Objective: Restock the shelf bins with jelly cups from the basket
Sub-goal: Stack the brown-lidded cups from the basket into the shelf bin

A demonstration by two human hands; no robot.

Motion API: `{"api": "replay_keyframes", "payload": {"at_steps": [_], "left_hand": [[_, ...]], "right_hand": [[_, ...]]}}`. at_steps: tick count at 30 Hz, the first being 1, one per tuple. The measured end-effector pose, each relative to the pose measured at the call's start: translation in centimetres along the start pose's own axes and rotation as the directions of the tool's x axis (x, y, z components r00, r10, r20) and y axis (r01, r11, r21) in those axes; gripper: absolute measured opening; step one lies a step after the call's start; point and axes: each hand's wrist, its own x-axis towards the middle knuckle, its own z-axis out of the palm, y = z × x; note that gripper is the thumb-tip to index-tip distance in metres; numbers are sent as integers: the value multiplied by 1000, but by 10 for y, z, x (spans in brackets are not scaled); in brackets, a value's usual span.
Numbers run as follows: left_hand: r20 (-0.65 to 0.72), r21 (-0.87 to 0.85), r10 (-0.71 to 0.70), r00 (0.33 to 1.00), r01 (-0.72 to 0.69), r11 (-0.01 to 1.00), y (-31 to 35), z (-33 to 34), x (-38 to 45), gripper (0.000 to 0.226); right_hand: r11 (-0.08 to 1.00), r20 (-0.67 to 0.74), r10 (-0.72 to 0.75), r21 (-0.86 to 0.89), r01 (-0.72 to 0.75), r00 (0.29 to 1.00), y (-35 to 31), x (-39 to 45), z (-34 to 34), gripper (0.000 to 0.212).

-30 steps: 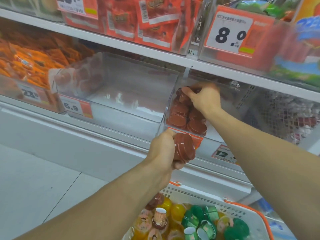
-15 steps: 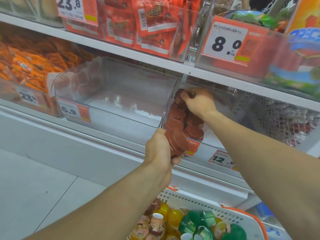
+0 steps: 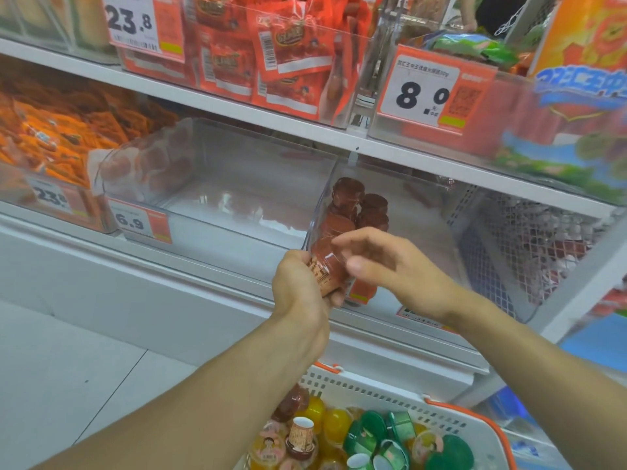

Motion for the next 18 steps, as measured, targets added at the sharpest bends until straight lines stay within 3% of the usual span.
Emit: {"api": "replay_keyframes", "payload": {"at_steps": [3,6,9,12,14,18], "left_hand": [[54,-14,22,998,-21,1000,-2,3,-1,35],[98,142,198,975,-210,967,-4,4,-3,18],[218,314,415,884,-466,827,-9,0,-7,27],[357,498,555,751,-656,567,-13,-5,-6,40],[419,553,571,706,-697,456,-15,-7,-4,48],[411,627,598,688,-689,363,-13,-6,-2,56]], "right_hand": [[998,-56,18,57,-15,998,2,-3,2,42],[995,-178,70,81,-57,981,0,-1,1,36],[966,-144,200,195,-171,969,2,2,-6,58],[901,-42,277,359,-245,960,2,1,-13,75],[891,-19,254,393,-226,967,2,2,-16,65],[931,-93,201,329,-161,975,3,9,-19,52]]}}
